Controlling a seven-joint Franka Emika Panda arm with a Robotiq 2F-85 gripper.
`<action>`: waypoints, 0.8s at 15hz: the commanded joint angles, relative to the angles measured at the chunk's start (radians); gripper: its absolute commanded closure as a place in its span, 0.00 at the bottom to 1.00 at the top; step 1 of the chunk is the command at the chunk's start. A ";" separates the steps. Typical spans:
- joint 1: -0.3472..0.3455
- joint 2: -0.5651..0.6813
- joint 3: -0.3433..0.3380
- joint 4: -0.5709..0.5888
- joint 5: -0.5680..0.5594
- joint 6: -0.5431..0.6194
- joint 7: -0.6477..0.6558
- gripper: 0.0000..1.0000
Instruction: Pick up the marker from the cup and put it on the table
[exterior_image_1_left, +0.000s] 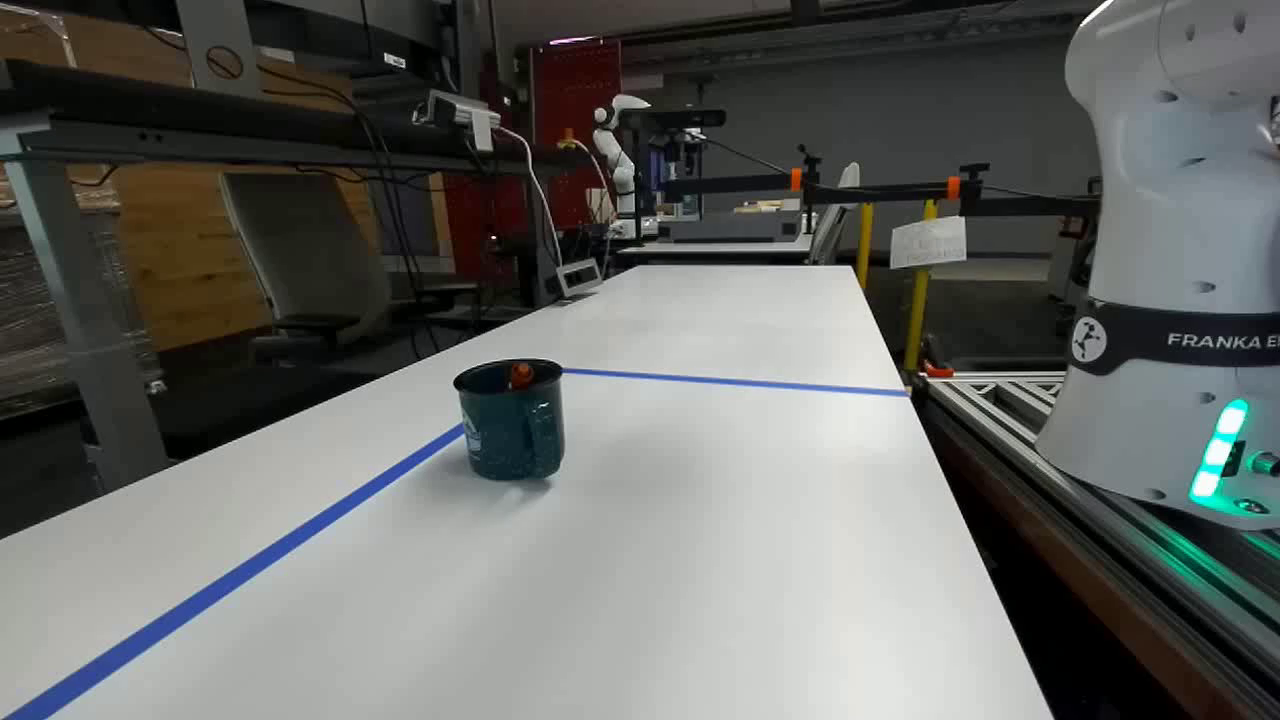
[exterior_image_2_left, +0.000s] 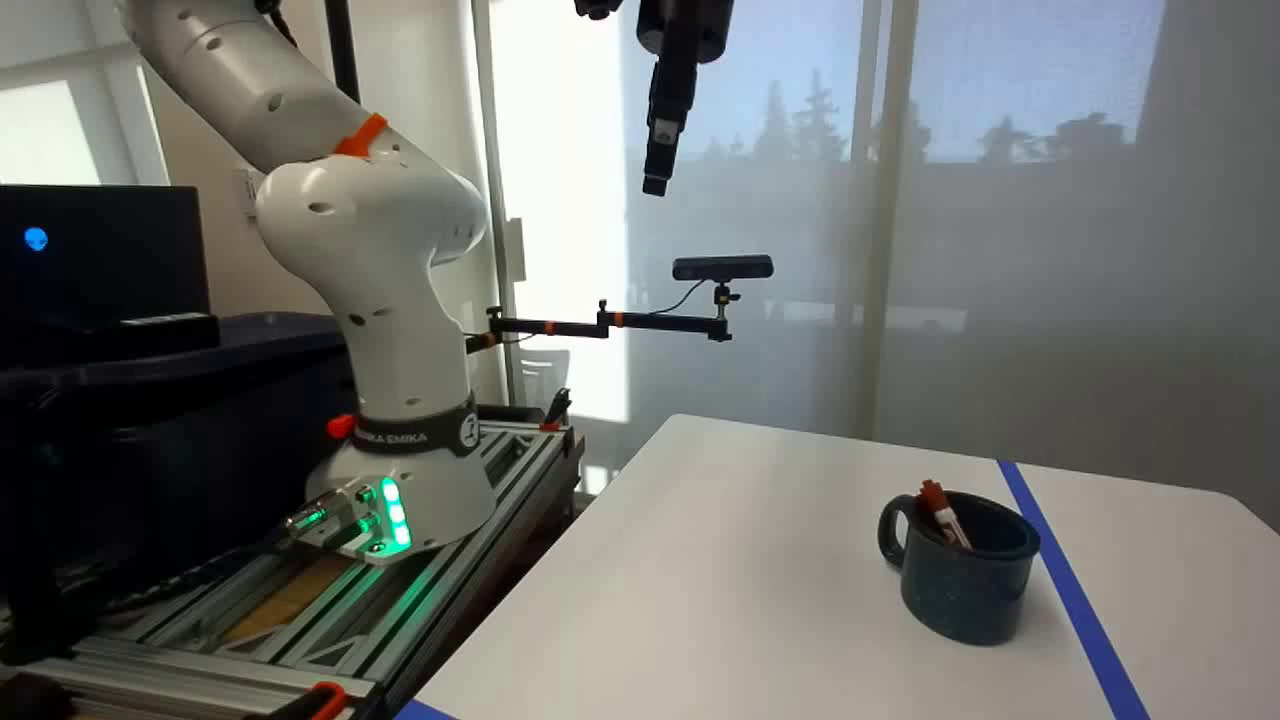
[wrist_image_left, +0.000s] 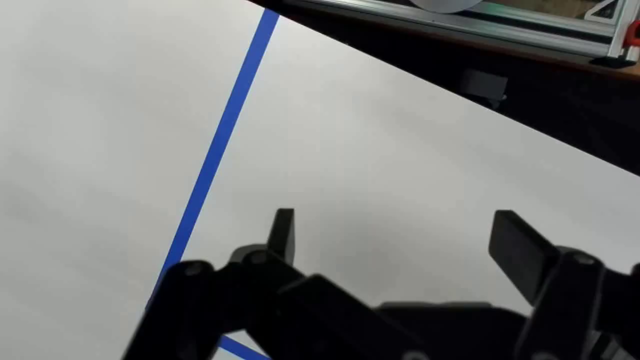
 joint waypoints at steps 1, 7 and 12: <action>0.023 0.002 -0.017 0.002 -0.010 -0.004 0.013 0.00; 0.017 0.025 -0.014 0.010 -0.019 -0.003 0.020 0.00; -0.014 0.215 -0.054 0.063 0.036 0.090 0.106 0.00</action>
